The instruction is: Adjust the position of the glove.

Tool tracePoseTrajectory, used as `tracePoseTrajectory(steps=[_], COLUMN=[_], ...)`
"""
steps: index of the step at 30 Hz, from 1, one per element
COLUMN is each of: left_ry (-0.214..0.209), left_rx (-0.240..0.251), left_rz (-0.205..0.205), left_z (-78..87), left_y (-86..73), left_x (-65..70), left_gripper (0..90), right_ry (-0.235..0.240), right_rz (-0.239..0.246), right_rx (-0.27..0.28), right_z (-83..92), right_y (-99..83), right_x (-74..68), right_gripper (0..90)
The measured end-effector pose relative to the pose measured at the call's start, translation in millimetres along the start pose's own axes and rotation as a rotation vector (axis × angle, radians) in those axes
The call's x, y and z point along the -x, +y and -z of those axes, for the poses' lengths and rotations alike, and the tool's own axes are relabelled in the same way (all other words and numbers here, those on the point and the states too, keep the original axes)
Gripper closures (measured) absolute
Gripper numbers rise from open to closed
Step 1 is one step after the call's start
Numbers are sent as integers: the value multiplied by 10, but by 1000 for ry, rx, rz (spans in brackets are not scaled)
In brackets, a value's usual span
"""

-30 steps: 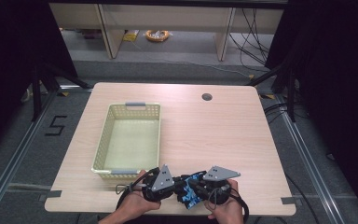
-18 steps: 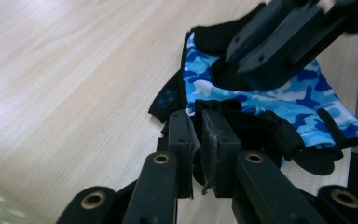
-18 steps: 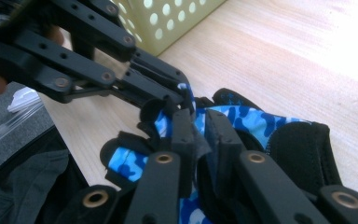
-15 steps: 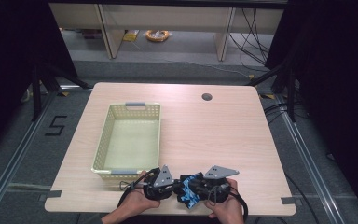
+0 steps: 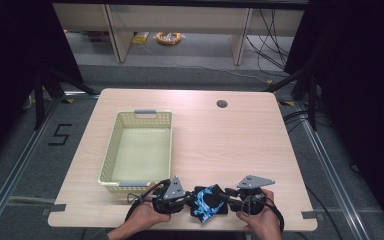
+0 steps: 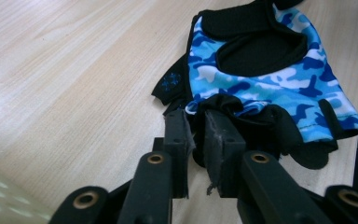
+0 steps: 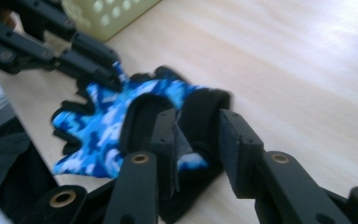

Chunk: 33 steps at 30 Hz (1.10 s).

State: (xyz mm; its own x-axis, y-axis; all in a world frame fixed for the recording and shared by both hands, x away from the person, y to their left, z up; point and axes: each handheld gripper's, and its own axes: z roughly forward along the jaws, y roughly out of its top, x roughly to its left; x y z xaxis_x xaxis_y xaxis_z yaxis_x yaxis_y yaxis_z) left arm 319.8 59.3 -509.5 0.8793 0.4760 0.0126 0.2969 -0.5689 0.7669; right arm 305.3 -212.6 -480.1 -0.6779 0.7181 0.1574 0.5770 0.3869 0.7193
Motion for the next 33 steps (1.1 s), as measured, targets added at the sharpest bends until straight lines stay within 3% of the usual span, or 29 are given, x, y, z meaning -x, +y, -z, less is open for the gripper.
tracePoseTrajectory(steps=[1,3,4,5,7,8,13,14,15,16,17,19,21,22,24,26,27,29,33], left_ry=[1,-5,14,9,18,15,17,20,22,29,36,35,38,47,63,66,60,59,37], left_rx=[16,-11,4,9,11,17,47,40,49,78,71,100,98,119,115,113,100,106,93], left_rz=[12,-37,-12,-20,-41,-22,-7,-34,-17,-4,-36,1,5,14,2,12,-2,19,28], left_z=[-5,16,7,8,23,22,79,105,128,135,170,200,235,223,208,172,162,109,115], left_y=[-4,7,0,6,18,15,70,90,119,144,178,235,293,313,358,388,403,393,336], left_x=[24,0,34,34,37,46,78,65,69,70,43,34,2,0,-33,-45,-54,-38,2], left_gripper=[796,812,820,830,841,848,865,872,874,875,875,879,882,882,885,886,885,873,832], right_ry=[7,5,9,19,29,44,96,123,109,133,138,149,167,166,150,128,136,124,81], right_rz=[-6,10,-2,-36,-51,-60,-98,-154,-134,-171,-168,-196,-256,-243,-290,-271,-309,-356,-327], right_rx=[-13,-41,-55,-33,-84,-64,8,19,36,83,94,115,148,167,181,197,184,182,162], right_z=[-20,-86,-118,-189,-176,-166,-26,7,46,63,89,123,158,150,166,137,130,103,45], right_y=[0,4,2,-18,-13,-19,-7,-9,-10,-22,-25,-40,-58,-71,-99,-142,-165,-233,-336], right_x=[-21,-17,-11,5,39,54,44,1,13,-11,-11,-39,-81,-67,-102,-70,-94,-115,-67], right_gripper=[687,687,696,716,773,837,859,859,859,860,859,860,860,860,860,860,859,856,824])
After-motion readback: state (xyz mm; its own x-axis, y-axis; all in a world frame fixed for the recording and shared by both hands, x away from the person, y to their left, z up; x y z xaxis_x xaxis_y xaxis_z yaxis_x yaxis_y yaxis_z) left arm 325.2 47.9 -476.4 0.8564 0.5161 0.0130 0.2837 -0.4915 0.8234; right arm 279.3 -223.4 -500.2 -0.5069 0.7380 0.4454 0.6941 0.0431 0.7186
